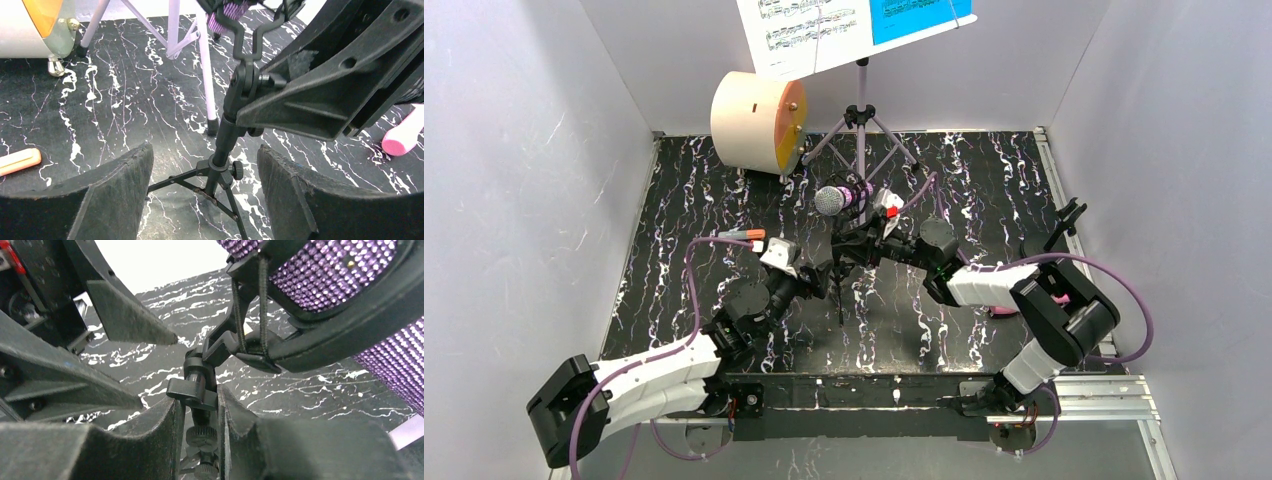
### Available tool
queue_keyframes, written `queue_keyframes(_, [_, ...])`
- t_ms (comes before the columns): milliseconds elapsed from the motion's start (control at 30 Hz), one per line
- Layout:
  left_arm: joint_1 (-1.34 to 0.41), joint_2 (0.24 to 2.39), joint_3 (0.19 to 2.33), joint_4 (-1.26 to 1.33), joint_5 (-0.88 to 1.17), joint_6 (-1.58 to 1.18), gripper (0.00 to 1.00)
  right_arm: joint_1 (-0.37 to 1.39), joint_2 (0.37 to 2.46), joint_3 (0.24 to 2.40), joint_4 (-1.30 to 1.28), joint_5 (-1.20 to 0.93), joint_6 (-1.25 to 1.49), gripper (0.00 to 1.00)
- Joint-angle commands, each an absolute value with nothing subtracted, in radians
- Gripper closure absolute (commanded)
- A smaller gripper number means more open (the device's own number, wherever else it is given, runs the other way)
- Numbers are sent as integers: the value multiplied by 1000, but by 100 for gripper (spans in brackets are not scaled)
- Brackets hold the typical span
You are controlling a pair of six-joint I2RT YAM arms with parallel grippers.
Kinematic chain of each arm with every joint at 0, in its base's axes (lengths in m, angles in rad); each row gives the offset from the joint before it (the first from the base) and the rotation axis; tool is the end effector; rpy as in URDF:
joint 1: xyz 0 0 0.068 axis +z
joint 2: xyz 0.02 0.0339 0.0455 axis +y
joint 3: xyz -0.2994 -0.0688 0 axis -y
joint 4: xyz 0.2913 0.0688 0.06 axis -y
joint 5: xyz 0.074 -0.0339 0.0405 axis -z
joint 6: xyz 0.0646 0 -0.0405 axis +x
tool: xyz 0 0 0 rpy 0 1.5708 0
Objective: Pack up the instrument practice props
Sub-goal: Adjust the microphone stand at the center of the board, then remove the microphone from the microphone stand.
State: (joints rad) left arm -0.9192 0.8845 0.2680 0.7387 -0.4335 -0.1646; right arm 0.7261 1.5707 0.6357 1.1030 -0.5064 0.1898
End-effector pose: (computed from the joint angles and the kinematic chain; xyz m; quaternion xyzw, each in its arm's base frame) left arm 0.1637 -0.1698 0.2418 0.0887 0.6609 -0.2552 0.7001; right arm 0.2558 0.2690 0.2360 -0.3500 0.5517 0.4720 0.5919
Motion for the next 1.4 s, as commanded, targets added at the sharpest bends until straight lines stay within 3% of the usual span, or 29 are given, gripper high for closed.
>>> queue_keyframes(0, [-923,867,259,788,-474,-175,26,726,1598,612,1132,-551,144,99])
queue_keyframes(133, [-924,874,261,788,-473,-176,26,726,1622,597,1127,-584,114,98])
queue_keyframes(267, [-923,886,267,787,-464,-184,25,726,1624,578,1099,-585,83,86])
queue_keyframes(433, [-923,890,276,786,-454,-198,21,726,1563,558,1056,-554,45,50])
queue_keyframes(567, [-922,895,286,781,-455,-216,19,726,1466,557,946,-490,-35,30])
queue_keyframes(667, [-919,905,298,779,-450,-231,18,726,1364,549,858,-428,-103,22])
queue_keyframes(967, [-863,927,348,778,-380,-331,13,726,1102,646,538,-404,-305,10])
queue_keyframes(1367, [-814,1044,445,785,-288,-356,13,726,1143,858,470,-527,-625,7])
